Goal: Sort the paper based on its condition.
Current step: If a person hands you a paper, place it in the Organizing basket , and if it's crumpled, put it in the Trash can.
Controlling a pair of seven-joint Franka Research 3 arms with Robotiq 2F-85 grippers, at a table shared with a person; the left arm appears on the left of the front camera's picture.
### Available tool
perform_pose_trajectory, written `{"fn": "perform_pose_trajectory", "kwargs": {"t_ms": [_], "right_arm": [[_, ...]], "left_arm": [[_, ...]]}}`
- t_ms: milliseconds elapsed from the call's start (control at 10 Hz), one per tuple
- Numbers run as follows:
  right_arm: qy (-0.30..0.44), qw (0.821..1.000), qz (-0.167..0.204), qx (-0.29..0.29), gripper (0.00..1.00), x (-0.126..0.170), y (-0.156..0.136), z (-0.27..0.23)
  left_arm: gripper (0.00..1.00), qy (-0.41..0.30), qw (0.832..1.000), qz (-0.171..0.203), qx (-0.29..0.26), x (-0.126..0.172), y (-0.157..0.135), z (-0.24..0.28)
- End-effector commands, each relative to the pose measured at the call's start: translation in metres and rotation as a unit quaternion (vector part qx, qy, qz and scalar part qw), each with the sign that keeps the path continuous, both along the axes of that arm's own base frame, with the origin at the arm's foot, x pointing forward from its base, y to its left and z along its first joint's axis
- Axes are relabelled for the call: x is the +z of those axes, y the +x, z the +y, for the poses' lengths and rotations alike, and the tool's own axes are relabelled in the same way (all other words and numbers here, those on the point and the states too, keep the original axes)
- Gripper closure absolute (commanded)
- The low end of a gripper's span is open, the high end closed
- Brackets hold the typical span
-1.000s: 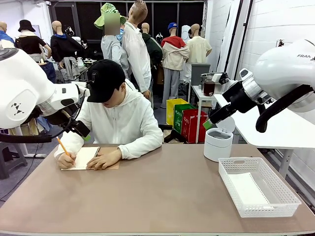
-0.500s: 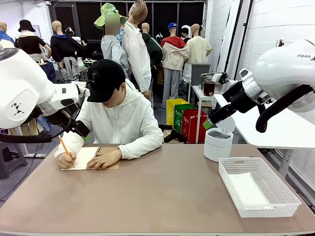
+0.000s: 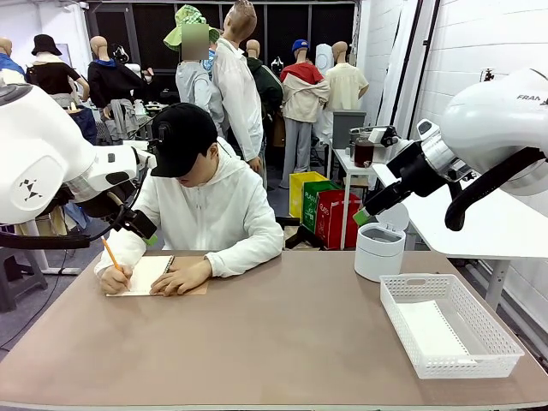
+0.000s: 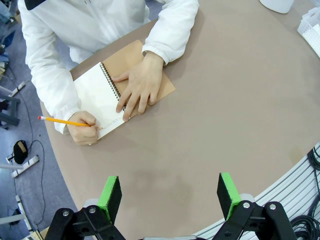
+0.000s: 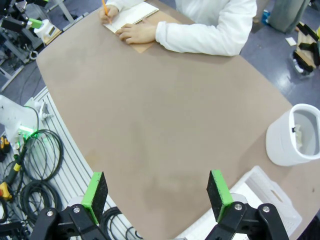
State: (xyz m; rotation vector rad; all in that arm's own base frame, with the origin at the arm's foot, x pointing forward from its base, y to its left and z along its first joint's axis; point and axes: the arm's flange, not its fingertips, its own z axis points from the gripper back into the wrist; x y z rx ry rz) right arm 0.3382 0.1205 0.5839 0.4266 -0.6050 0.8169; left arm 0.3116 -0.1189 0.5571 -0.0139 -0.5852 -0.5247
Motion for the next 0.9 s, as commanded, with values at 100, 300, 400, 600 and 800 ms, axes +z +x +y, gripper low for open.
{"fn": "perform_pose_trajectory", "kwargs": {"t_ms": [100, 300, 400, 600, 800], "right_arm": [[0.001, 1.000, -0.002, -0.010, 0.00, 0.0004, -0.0004, 0.0031], [0.001, 1.000, -0.002, -0.010, 0.00, 0.0004, -0.0004, 0.0031], [0.001, 1.000, -0.002, -0.010, 0.00, 0.0004, -0.0004, 0.0031], [0.001, 1.000, -0.002, -0.010, 0.00, 0.0004, -0.0004, 0.0031], [0.001, 1.000, -0.002, -0.010, 0.00, 0.0004, -0.0004, 0.0031]], "left_arm": [[0.00, -0.004, 1.000, -0.001, 0.000, 0.0001, 0.0004, 0.0008], [0.00, -0.004, 1.000, -0.001, 0.000, 0.0001, 0.0004, 0.0008], [0.00, -0.004, 1.000, -0.001, 0.000, 0.0001, 0.0004, 0.0008], [0.00, -0.004, 1.000, -0.001, 0.000, 0.0001, 0.0004, 0.0008], [0.00, -0.004, 1.000, -0.001, 0.000, 0.0001, 0.0004, 0.0008]]}}
